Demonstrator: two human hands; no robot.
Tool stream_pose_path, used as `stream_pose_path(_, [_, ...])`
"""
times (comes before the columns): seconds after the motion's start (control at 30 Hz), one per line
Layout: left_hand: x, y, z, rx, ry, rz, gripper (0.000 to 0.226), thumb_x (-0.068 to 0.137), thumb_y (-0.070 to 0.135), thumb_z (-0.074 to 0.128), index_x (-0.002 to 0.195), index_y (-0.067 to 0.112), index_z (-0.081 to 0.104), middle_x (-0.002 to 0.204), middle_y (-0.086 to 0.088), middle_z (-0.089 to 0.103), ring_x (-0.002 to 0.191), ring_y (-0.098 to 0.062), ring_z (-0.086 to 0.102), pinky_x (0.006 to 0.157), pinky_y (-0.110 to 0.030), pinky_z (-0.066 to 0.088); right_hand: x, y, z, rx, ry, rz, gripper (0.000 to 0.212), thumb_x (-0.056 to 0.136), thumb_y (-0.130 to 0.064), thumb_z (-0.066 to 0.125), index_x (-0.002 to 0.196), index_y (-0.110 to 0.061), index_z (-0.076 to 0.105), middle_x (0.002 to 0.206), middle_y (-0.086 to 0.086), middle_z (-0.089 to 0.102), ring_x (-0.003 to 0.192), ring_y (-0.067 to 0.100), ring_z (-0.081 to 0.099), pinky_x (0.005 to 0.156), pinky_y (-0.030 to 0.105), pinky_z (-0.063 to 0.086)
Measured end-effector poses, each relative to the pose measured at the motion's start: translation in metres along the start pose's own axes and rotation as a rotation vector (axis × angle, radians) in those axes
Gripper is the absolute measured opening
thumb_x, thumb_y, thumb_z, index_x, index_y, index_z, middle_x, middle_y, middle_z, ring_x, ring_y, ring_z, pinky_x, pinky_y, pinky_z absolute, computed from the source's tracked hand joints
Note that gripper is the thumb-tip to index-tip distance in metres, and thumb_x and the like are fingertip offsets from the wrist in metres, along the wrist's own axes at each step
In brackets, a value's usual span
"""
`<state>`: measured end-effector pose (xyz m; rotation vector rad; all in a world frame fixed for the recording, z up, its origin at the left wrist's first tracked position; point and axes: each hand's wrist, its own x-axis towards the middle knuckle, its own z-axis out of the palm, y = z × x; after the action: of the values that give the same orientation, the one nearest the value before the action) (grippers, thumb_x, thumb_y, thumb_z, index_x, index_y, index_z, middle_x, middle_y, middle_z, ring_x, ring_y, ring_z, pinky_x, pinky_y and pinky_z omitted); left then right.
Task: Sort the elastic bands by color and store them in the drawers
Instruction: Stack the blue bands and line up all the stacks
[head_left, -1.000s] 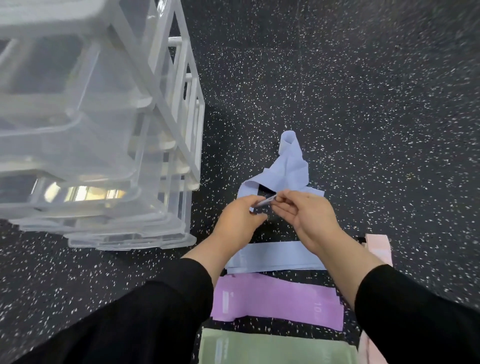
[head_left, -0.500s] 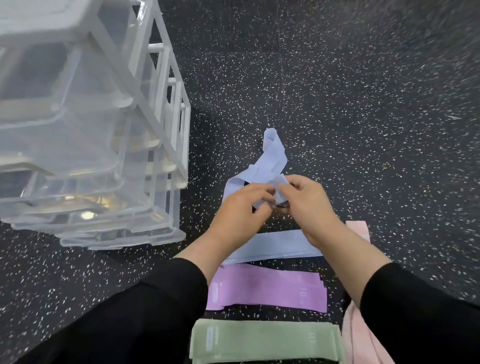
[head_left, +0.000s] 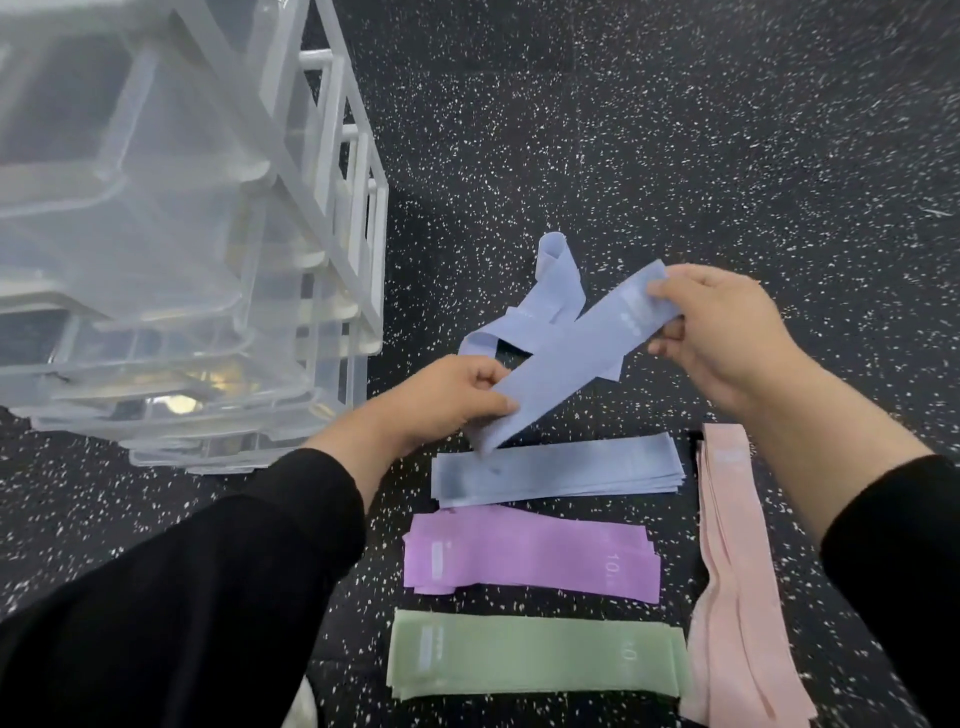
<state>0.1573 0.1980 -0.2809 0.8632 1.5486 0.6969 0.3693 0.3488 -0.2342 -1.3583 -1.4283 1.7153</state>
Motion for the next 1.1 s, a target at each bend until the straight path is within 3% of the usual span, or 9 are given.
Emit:
stream_pose_path(0.1, [-0.005,-0.025,-0.012,-0.1,-0.034,-0.097,0.017,0.087,0.01,0.07,0.103,0.015,0.073,0.09,-0.007,0.07,0.078,-0.017,0.059,0.071,-0.03,0.043,0.004,0.038,-0.02,-0.02,0.12,0.145,0.018,0.095,-0.009,0.055,0.089,-0.014,0.071,0.089,0.01,0.071,0.069,0.02,0.061,0.058,0.029,0.049])
stream_pose_path(0.2, [-0.012,-0.039,-0.018,-0.047,-0.047,-0.16,0.019,0.092,0.007,0.069,0.11,0.012,0.072,0.09,-0.005,0.072,0.083,-0.019,0.062,0.08,-0.035,0.05,-0.002,0.081,-0.033,-0.213,0.163,0.203,0.02,0.093,-0.008,0.053,0.083,-0.013,0.071,0.083,0.008,0.066,0.068,0.022,0.056,0.057,0.032,0.049])
stream_pose_path(0.33, [-0.018,-0.054,-0.013,0.092,-0.042,-0.186,0.023,0.095,0.005,0.063,0.111,0.019,0.072,0.098,-0.014,0.072,0.082,-0.016,0.064,0.064,-0.028,0.053,-0.018,0.116,-0.039,-0.516,0.179,0.183,0.02,0.093,-0.014,0.054,0.082,-0.015,0.07,0.066,0.003,0.065,0.052,0.018,0.055,0.056,0.032,0.045])
stream_pose_path(0.47, [-0.017,-0.067,-0.004,0.274,0.071,-0.175,0.028,0.093,-0.002,0.06,0.105,0.02,0.072,0.094,-0.011,0.069,0.072,-0.014,0.059,0.061,-0.027,0.053,-0.022,0.128,-0.042,-0.762,0.174,0.159,0.013,0.093,-0.019,0.055,0.089,-0.02,0.068,0.073,0.003,0.069,0.068,0.03,0.065,0.063,0.038,0.052])
stream_pose_path(0.57, [-0.014,-0.073,0.004,0.321,0.137,-0.18,0.026,0.091,-0.004,0.062,0.107,0.016,0.07,0.087,-0.006,0.066,0.065,-0.015,0.058,0.059,-0.025,0.052,-0.023,0.133,-0.043,-0.87,0.152,0.165,0.01,0.095,-0.021,0.058,0.096,-0.015,0.066,0.075,0.001,0.066,0.063,0.02,0.058,0.055,0.029,0.043])
stream_pose_path(0.73, [-0.009,-0.076,0.009,0.767,0.185,-0.14,0.015,0.092,0.009,0.061,0.099,0.019,0.07,0.1,0.003,0.06,0.085,-0.016,0.056,0.072,-0.028,0.043,-0.026,0.141,-0.04,-0.986,0.127,0.221,0.016,0.094,-0.022,0.063,0.107,-0.012,0.062,0.075,0.001,0.061,0.062,0.016,0.054,0.051,0.027,0.035])
stream_pose_path(0.87, [-0.005,-0.08,0.015,0.885,0.343,-0.085,0.014,0.1,0.016,0.054,0.104,0.016,0.068,0.109,-0.001,0.053,0.086,-0.021,0.054,0.073,-0.032,0.044,-0.029,0.139,-0.036,-1.094,0.215,0.095,0.044,0.091,-0.035,0.07,0.125,-0.013,0.055,0.115,0.011,0.056,0.09,0.026,0.053,0.072,0.034,0.041])
stream_pose_path(0.93, [-0.002,-0.08,0.016,0.861,0.441,-0.037,0.015,0.101,0.025,0.055,0.103,0.016,0.067,0.107,-0.001,0.054,0.088,-0.021,0.056,0.075,-0.037,0.051,-0.022,0.134,-0.031,-1.083,0.238,-0.02,0.04,0.094,-0.037,0.065,0.125,-0.014,0.057,0.119,0.01,0.055,0.102,0.028,0.053,0.078,0.035,0.042])
stream_pose_path(1.1, [0.016,-0.074,0.013,0.846,0.474,0.044,0.023,0.101,0.029,0.056,0.117,0.016,0.066,0.121,-0.001,0.057,0.104,-0.023,0.057,0.084,-0.042,0.054,0.007,0.127,-0.011,-1.102,0.015,-0.129,0.031,0.099,-0.032,0.058,0.126,-0.017,0.061,0.131,0.005,0.055,0.112,0.027,0.055,0.095,0.046,0.049])
